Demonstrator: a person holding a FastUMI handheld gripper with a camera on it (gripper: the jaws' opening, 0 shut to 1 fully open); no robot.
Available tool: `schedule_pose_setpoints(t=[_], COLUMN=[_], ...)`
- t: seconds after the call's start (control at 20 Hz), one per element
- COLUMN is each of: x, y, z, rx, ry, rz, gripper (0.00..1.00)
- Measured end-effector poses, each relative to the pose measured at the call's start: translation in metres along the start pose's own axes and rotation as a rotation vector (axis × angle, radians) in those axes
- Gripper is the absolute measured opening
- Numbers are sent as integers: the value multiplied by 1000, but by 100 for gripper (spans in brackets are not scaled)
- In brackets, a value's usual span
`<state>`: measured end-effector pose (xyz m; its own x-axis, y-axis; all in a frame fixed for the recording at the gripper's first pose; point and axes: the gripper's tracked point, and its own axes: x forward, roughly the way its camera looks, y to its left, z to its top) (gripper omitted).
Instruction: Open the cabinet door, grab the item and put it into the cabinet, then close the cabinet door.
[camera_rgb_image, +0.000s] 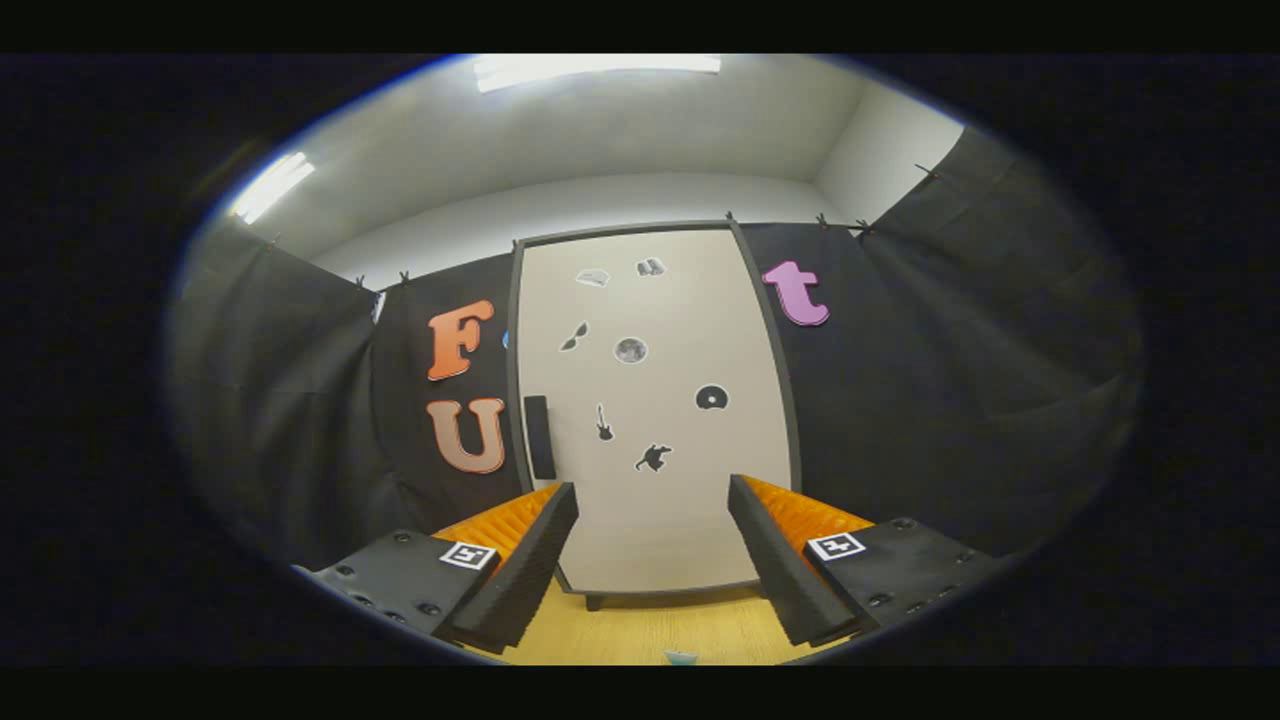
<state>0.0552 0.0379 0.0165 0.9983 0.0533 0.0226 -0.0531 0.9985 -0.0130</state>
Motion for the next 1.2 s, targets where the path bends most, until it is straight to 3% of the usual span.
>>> schedule_pose_setpoints(t=[0.25, 0.45, 0.7, 0.9, 1.2], x=[41, 80, 153, 213, 262], y=[25, 62, 97, 136, 150], z=[16, 23, 37, 4, -65], rx=[-43, -42, -60, -103, -159], ry=[-16, -31, -5, 76, 209], rz=[31, 111, 112, 122, 36], gripper=[97, 97, 97, 97, 99])
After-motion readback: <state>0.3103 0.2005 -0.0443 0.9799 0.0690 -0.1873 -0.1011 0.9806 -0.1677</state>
